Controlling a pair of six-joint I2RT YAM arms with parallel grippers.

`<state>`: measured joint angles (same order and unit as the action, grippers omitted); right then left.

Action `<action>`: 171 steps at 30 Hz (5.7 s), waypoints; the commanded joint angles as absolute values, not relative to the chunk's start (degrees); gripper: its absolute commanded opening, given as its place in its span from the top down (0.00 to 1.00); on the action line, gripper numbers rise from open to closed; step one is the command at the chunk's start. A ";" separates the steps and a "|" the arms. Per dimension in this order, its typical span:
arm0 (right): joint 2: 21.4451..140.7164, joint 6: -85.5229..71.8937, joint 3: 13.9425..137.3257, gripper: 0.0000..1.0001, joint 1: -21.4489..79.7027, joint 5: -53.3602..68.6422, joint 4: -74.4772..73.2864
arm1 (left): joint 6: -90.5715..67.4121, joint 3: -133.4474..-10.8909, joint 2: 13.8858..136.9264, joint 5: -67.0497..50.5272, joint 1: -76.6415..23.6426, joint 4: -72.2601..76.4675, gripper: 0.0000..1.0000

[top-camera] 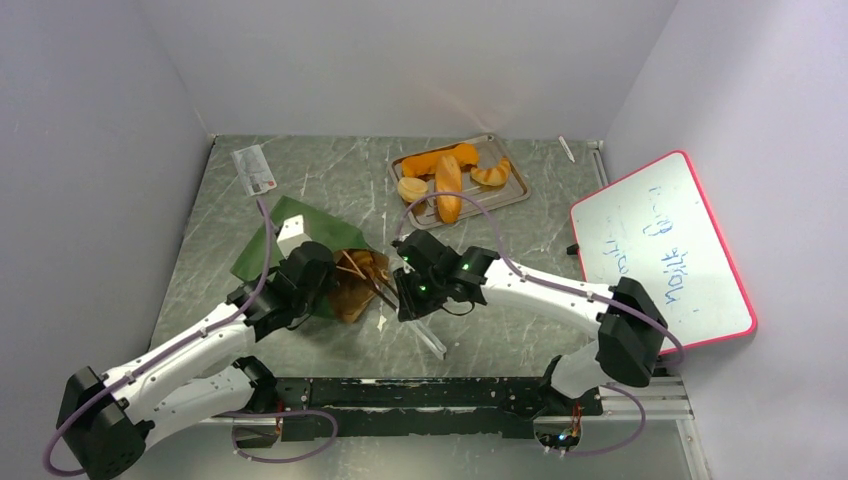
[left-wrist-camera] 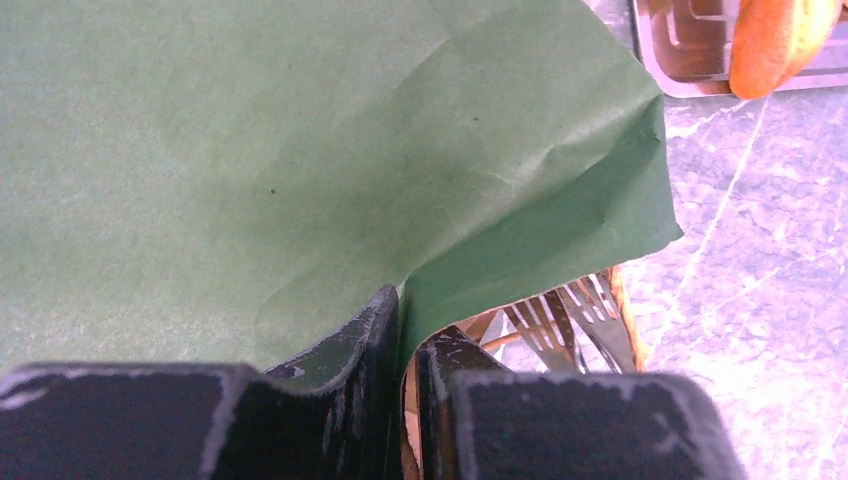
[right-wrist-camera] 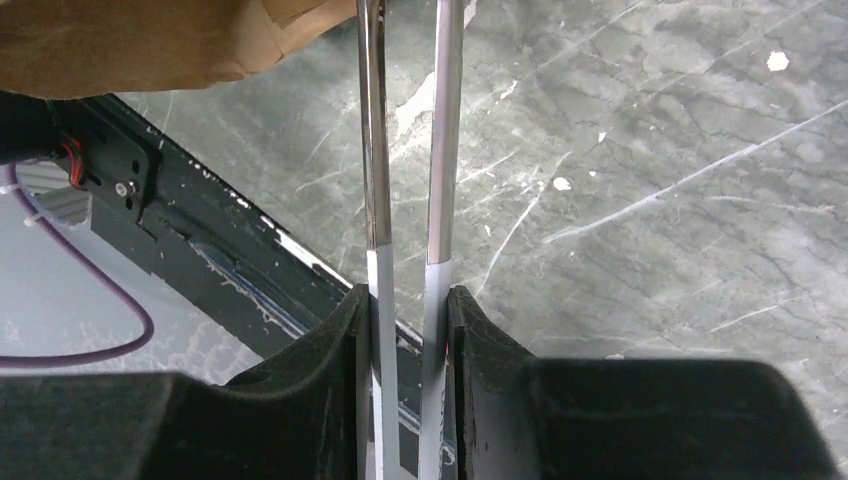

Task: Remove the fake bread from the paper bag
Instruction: Take out the fake bread from the paper bag, then place the fake bread in the container, then take out the fake bread from the paper bag.

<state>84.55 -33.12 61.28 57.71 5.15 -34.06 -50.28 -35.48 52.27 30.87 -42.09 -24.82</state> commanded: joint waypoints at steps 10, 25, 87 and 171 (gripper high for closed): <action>65.95 -35.47 58.81 1.00 58.06 4.93 -45.25 | -64.53 -41.54 55.01 42.47 -42.22 -41.73 0.93; 58.50 -37.48 69.55 1.00 58.32 -6.98 -55.28 | -71.95 -51.23 65.83 46.46 -42.21 -50.34 0.93; 99.32 -28.04 65.78 0.82 15.48 0.88 -10.89 | -15.96 -43.64 49.98 -3.64 -37.01 -24.45 0.93; 53.03 -29.78 65.32 0.65 24.36 25.06 -43.71 | -32.27 -37.18 52.53 11.33 -36.74 -10.03 0.93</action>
